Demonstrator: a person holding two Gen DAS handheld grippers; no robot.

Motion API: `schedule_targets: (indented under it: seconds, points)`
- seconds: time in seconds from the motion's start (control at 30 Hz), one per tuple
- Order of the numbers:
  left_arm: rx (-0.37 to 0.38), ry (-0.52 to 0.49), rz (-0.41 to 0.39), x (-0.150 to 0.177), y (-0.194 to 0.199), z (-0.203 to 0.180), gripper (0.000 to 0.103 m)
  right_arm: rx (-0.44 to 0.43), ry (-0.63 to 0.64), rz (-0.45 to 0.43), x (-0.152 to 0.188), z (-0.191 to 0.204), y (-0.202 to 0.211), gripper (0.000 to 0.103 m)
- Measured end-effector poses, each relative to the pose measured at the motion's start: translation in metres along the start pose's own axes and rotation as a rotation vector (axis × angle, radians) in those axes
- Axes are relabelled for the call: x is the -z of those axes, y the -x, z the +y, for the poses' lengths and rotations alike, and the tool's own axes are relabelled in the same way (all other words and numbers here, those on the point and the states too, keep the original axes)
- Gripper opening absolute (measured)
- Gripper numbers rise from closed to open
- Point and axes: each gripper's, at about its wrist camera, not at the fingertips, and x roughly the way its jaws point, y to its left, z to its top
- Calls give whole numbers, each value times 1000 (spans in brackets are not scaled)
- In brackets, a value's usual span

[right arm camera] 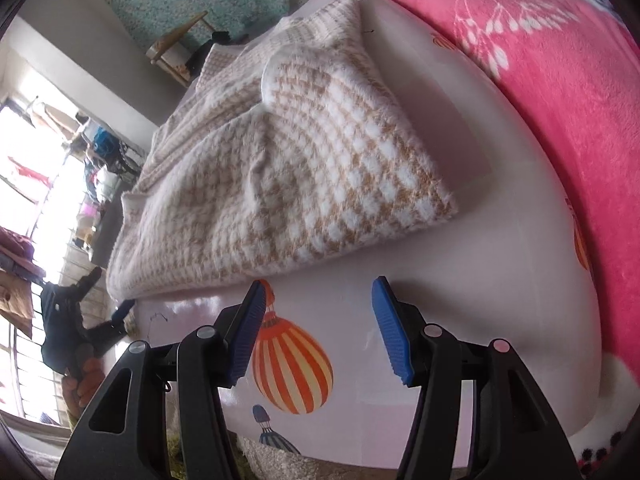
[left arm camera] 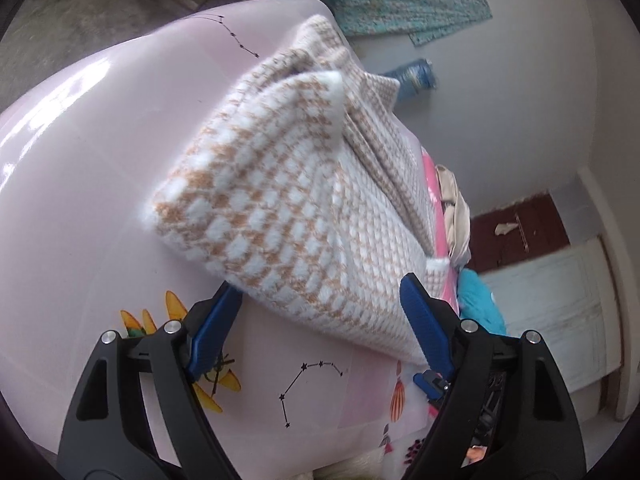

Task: Fold large clothes

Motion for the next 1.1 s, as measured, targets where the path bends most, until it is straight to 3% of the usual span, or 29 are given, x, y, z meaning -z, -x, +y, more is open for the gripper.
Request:
schedule_targets:
  seconds: [0.2,0.43,0.63,1.1]
  points:
    - [-31,24,-47,-1,-1,-4,77,-31,-29,-11,-5,-5,-2,55]
    - [-74,52,-100,-1,-2,-9,75,-60,-38,-23,-5,-8,2,62]
    - [-155,26,-123,1,-3,-16,63,-62,-60,-34,-4,-13,7,62]
    - [-156,26,-132,-2,0,-10,56,-3,-110,-55,-2,-21,14,62]
